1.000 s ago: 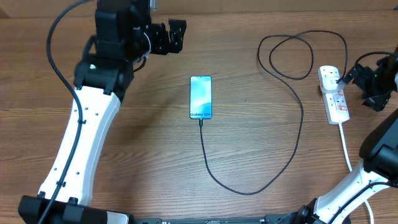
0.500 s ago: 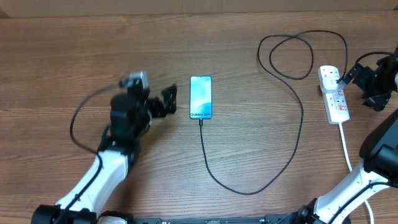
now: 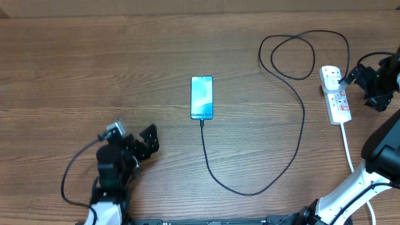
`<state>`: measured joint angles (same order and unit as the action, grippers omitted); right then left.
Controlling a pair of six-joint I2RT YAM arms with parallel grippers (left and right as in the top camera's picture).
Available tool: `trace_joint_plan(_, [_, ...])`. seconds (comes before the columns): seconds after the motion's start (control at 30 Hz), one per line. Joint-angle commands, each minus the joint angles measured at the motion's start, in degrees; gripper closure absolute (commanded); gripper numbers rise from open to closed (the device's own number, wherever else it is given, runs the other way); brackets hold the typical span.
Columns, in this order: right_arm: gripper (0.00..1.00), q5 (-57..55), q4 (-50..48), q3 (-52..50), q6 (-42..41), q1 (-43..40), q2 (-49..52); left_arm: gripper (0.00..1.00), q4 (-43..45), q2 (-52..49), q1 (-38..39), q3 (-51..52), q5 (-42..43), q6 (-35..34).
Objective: Plug charger to phone and switch on socket
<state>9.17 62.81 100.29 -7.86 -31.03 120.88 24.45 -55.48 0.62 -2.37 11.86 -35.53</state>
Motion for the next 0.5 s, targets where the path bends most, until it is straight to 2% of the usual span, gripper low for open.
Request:
trace_joint_plan(0.0, [0.0,0.8,-3.7,1.0,-2.5,0.2,0.2,0.0,-2.8,5.6,-0.3,2.1,-1.7,-0.6])
trace_joint_plan(0.47, [0.0,0.8,-3.7,1.0,-2.5,0.2,0.2,0.01,-12.8,27.2,-0.3,2.1,-6.4,-0.4])
